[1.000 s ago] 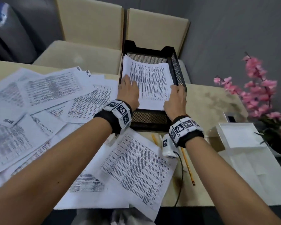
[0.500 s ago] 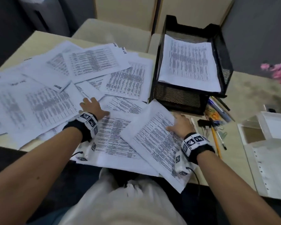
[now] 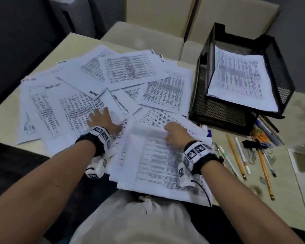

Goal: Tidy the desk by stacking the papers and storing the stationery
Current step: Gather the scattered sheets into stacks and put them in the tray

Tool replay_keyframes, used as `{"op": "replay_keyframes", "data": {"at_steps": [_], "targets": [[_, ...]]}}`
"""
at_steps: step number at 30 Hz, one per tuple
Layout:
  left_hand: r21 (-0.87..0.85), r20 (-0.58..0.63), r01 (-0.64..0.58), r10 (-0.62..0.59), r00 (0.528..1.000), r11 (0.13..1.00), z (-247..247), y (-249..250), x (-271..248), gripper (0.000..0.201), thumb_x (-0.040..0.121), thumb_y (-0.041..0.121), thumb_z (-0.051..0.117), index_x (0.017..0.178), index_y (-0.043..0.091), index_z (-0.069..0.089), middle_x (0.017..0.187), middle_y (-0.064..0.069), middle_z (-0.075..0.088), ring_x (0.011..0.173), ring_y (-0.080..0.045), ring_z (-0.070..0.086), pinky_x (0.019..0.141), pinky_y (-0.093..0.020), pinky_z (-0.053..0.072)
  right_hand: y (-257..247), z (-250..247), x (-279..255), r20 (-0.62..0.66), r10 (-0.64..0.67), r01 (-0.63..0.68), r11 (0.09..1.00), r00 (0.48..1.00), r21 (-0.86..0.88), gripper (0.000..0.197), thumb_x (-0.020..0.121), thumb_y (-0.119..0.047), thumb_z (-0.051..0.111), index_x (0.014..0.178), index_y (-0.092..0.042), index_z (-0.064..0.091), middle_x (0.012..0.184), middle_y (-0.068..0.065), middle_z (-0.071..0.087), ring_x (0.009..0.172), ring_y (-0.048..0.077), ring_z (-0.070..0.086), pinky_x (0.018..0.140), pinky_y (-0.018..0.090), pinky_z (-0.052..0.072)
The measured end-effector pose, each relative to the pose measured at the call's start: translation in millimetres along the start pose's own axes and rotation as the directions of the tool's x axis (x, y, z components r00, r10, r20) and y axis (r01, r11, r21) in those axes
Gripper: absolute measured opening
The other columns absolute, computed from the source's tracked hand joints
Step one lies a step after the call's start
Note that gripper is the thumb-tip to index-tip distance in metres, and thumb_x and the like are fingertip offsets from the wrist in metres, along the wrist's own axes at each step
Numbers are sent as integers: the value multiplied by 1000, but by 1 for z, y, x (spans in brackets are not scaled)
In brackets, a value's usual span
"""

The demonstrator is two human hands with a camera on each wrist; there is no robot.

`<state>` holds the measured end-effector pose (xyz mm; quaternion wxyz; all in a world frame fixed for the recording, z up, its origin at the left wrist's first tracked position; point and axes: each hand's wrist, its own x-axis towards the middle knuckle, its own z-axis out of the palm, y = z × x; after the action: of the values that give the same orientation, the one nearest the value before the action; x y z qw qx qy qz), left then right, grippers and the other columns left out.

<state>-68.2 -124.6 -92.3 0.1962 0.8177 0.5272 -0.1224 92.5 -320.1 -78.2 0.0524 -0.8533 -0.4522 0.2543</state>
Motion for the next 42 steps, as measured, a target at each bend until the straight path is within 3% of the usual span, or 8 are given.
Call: {"op": "replay_keyframes", "data": {"at_steps": [4, 9, 13, 16, 23, 28, 34, 42], "targets": [[-14, 178, 127, -122, 976, 992, -12, -37, 12, 122, 66, 65, 68, 151, 19, -6, 156, -23, -13, 143, -48, -4, 113, -61, 13, -21, 0, 2, 74, 50, -52, 998, 996, 30, 21, 82, 1, 48, 91, -17, 41, 87, 2, 49, 84, 23, 45, 86, 35, 34], [217, 157, -51, 17, 987, 975, -15, -40, 11, 104, 72, 79, 43, 150, 17, 12, 151, -25, 24, 138, -41, 28, 110, -53, 28, -28, -59, 2, 36, -129, 126, 990, 991, 67, 22, 85, -2, 54, 67, -14, 50, 72, 1, 52, 75, 24, 53, 63, 30, 35], [130, 105, -177, 164, 981, 976, -38, -40, 18, 40, 95, 24, 44, 131, 7, 44, 131, -17, 54, 123, -33, 49, 105, -46, 36, -47, -128, 21, -285, -142, 202, 961, 948, 192, 12, 86, -6, 58, 74, -9, 58, 65, 0, 52, 61, 7, 48, 54, 21, 34], [-294, 5, -57, 61, 998, 954, -62, -55, 51, 27, 95, 20, 44, 111, 3, 57, 113, -19, 61, 111, -33, 58, 83, -30, 42, -60, -145, 67, -426, -19, 165, 936, 904, 309, 9, 86, -7, 55, 82, 1, 59, 72, 8, 52, 66, 18, 45, 55, 27, 32], [-948, 177, 253, -339, 924, 194, -67, -53, 142, 82, 85, 12, 62, 147, 3, 10, 135, -24, 49, 101, -30, 63, 84, -39, 53, -81, -87, 171, -235, 222, -48, 814, 946, 578, 15, 88, 1, 48, 91, -4, 62, 79, 9, 55, 73, 21, 52, 59, 25, 40], [-875, 70, 208, -310, 948, 438, -61, -60, 163, 19, 85, -1, 48, 103, -1, 45, 112, -25, 58, 93, -23, 54, 80, -32, 46, -79, -55, 208, -163, 338, -201, 813, 927, 546, 19, 85, 1, 46, 91, -7, 61, 82, 13, 55, 80, 23, 51, 69, 29, 38], [-346, -40, 102, -123, 992, 933, -123, -146, 152, 22, 89, -2, 41, 99, -3, 61, 104, -22, 60, 104, -37, 58, 84, -34, 45, -73, -55, 195, -97, 211, -170, 931, 973, 322, 18, 84, 6, 42, 70, -7, 43, 62, 7, 39, 57, 20, 35, 51, 26, 24], [-265, -2, -137, 141, 990, 954, -124, -139, 128, 25, 93, 2, 41, 90, 3, 65, 92, -17, 63, 91, -28, 58, 81, -29, 43, -153, -40, 183, -49, -107, 118, 885, 993, 451, 11, 86, -7, 55, 95, -1, 59, 79, 5, 54, 64, 16, 50, 53, 22, 39]]}}
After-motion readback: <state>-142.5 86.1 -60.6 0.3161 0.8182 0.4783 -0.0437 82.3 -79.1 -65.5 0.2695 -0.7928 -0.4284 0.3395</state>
